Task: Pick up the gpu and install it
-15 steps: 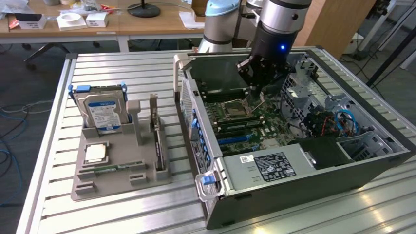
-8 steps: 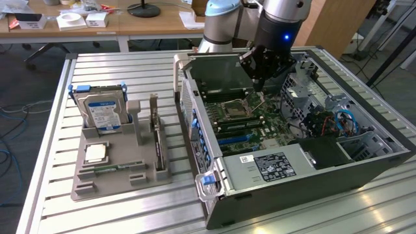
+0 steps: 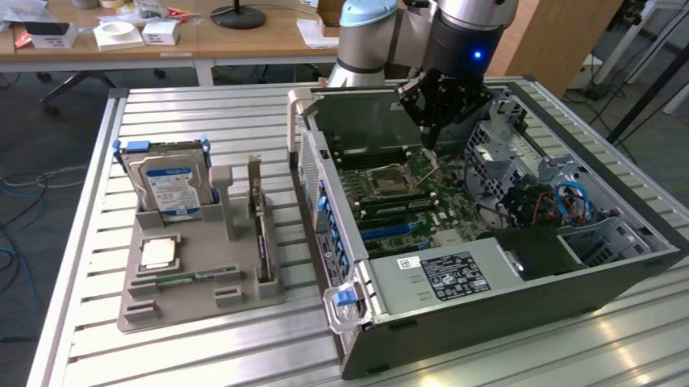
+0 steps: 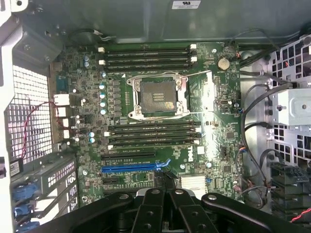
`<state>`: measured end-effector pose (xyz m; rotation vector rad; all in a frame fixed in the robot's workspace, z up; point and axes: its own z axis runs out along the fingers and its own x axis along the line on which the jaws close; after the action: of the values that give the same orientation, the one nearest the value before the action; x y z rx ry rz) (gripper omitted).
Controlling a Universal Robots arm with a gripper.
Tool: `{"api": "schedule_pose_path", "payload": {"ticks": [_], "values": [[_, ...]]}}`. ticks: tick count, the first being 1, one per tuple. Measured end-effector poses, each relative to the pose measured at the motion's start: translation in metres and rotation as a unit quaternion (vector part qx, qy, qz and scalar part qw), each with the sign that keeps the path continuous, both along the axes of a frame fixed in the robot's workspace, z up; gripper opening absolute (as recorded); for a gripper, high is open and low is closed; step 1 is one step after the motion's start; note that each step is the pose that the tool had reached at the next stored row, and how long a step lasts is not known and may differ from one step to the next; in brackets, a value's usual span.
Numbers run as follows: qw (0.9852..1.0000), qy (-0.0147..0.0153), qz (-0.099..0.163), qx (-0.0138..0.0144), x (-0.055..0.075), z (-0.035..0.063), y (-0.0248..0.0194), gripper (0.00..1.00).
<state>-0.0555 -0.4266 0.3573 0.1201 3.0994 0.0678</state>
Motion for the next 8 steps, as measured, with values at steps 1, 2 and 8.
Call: {"api": "schedule_pose_path", "payload": {"ticks": [1, 2, 8], "values": [[1.0000, 0.0000, 0.000, 0.0000, 0.000, 0.0000, 0.0000, 0.10], [1.0000, 0.0000, 0.000, 0.0001, 0.001, 0.0000, 0.0000, 0.10], [1.0000, 0.0003, 0.000, 0.0021, 0.026, 0.0000, 0.0000, 0.10]]}}
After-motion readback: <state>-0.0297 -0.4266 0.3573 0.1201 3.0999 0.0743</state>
